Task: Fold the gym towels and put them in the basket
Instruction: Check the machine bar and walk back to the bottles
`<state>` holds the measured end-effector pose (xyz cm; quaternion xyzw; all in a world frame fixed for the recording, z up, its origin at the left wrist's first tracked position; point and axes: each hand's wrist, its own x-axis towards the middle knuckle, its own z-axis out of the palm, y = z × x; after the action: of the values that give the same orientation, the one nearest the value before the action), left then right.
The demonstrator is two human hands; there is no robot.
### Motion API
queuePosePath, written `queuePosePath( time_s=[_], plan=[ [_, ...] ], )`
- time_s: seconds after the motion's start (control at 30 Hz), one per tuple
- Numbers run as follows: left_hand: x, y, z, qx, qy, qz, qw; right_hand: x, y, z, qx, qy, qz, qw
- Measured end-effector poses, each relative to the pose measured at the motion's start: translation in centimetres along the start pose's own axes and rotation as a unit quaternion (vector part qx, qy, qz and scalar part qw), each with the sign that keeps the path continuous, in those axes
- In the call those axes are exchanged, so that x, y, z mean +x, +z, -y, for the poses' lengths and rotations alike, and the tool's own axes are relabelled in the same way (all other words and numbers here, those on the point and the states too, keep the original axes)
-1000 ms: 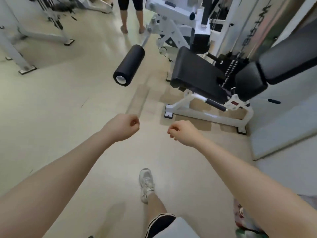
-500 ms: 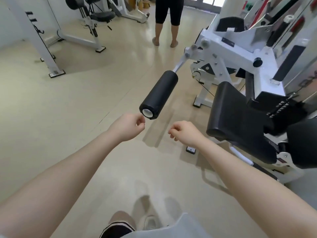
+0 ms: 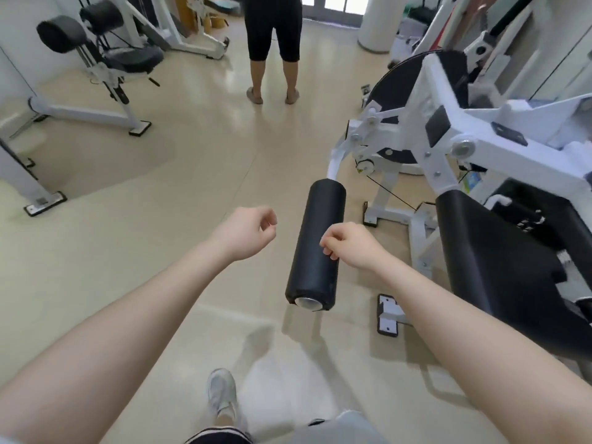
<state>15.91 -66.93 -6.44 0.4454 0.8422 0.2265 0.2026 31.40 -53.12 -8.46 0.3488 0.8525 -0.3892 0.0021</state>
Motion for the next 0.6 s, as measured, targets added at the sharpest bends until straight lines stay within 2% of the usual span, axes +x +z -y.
queuePosePath(
  time_s=[0.23,0.4,0.6],
  plan=[
    [15.5,-8.1,3.6,0.038,0.095,0.06,0.993,12.0,-1.0,6.3,0.049,0.073,-0.069,0.994],
    [25.1,-9.3,3.1,0.049,0.153,0.103,0.982,18.6,-3.4,5.6,0.094,0.141,-0.125,0.978],
    [38.0,-9.3,0.8,0.074,0.214,0.14,0.964,28.9,-7.6,3.8,0.128,0.17,-0.18,0.96]
  ],
)
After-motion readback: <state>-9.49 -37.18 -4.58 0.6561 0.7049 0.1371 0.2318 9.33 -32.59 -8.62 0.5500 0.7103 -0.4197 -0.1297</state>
